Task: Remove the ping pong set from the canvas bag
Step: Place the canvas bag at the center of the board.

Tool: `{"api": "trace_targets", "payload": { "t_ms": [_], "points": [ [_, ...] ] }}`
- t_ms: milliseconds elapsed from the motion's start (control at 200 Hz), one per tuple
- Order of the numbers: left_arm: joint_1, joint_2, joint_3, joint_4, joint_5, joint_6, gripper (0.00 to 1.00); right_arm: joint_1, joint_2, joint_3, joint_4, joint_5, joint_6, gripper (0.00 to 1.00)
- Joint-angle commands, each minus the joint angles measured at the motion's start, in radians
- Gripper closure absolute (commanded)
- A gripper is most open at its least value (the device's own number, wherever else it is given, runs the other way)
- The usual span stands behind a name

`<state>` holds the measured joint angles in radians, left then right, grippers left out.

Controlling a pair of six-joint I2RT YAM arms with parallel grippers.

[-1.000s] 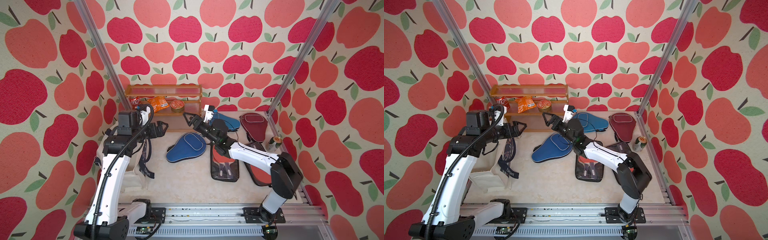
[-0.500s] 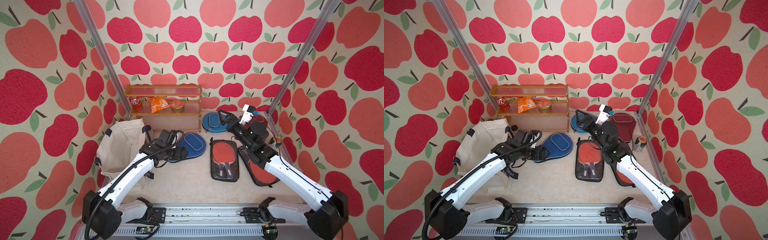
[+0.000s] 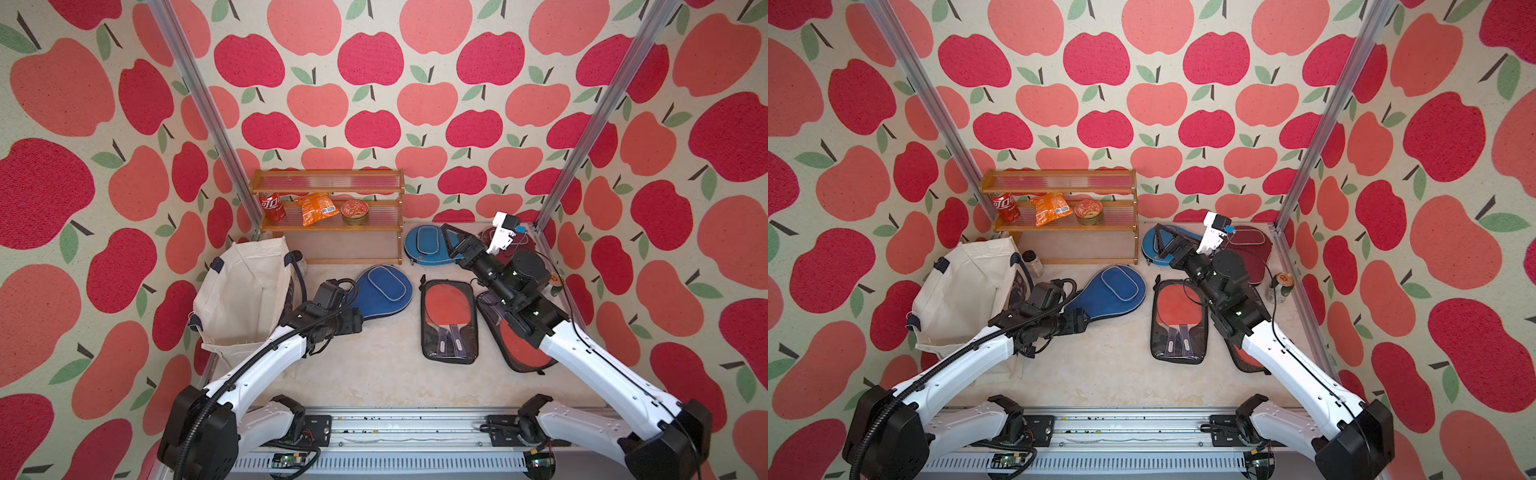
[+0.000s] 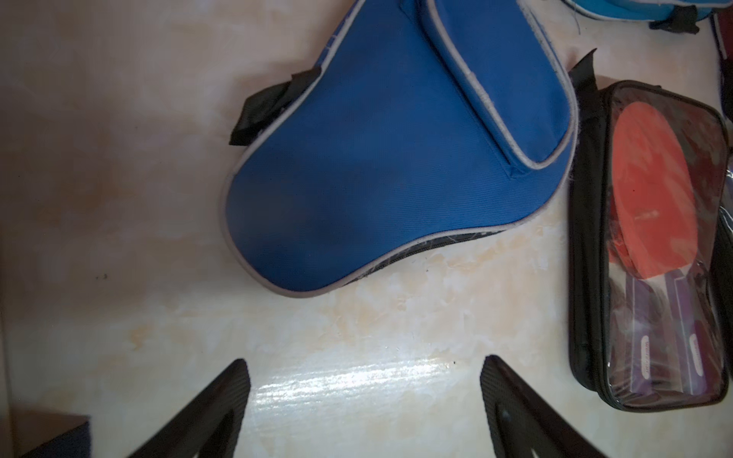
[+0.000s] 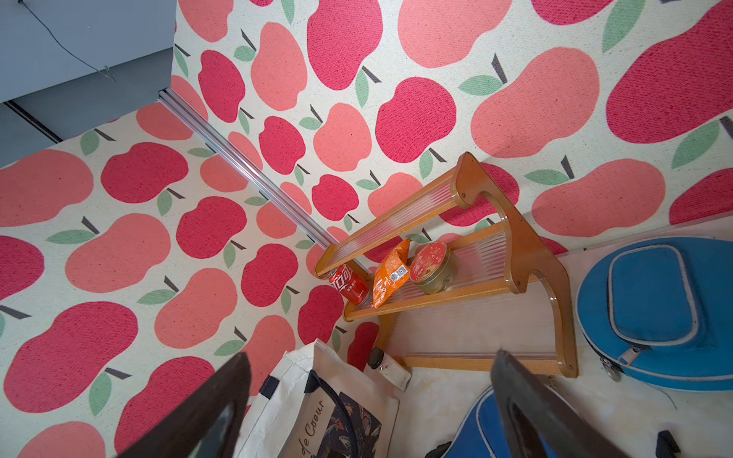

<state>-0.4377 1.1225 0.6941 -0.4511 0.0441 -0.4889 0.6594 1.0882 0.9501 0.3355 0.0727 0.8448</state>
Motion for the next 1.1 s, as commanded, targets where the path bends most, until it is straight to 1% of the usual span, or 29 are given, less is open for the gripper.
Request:
{"api": "trace_targets", "payload": {
  "t_ms": [0,110,195,415,560,630,785,890,975,1096],
  "points": [
    [0.053,-0.049,-0.048,0.057,-0.057,-0.006,0.1,0.008,-0.02,-0.016,0.039,-0.017,-0.053,0.04],
    [0.15,-0.092,-0.085,0.065,-0.063,0.007,0.1,0.012,-0.022,-0.014,0.035,-0.024,-0.075,0.04],
    [0.208,-0.102,-0.095,0.069,-0.076,0.021,0.1,0.015,-0.022,-0.023,0.049,-0.025,-0.087,0.04],
    [0.313,-0.105,-0.13,0.121,-0.12,0.058,0.09,0.015,-0.035,-0.045,0.084,-0.034,-0.128,0.04],
    [0.402,-0.1,-0.136,0.142,-0.093,0.063,0.09,0.013,-0.048,-0.054,0.077,-0.033,-0.161,0.04],
    [0.427,-0.094,-0.136,0.156,-0.081,0.061,0.09,0.012,-0.053,-0.065,0.077,-0.033,-0.168,0.04],
    [0.456,-0.072,-0.121,0.159,-0.091,0.065,0.09,0.007,-0.066,-0.077,0.042,-0.029,-0.196,0.04],
    [0.463,-0.084,-0.112,0.166,-0.04,0.045,0.09,-0.003,-0.084,-0.082,-0.014,-0.015,-0.228,0.03],
    [0.435,-0.097,-0.093,0.16,-0.002,0.036,0.08,-0.026,-0.099,-0.083,-0.077,-0.011,-0.247,0.02],
    [0.35,-0.1,-0.041,0.139,0.006,0.07,0.05,-0.065,-0.121,-0.082,-0.168,-0.013,-0.277,0.01]
  ]
}}
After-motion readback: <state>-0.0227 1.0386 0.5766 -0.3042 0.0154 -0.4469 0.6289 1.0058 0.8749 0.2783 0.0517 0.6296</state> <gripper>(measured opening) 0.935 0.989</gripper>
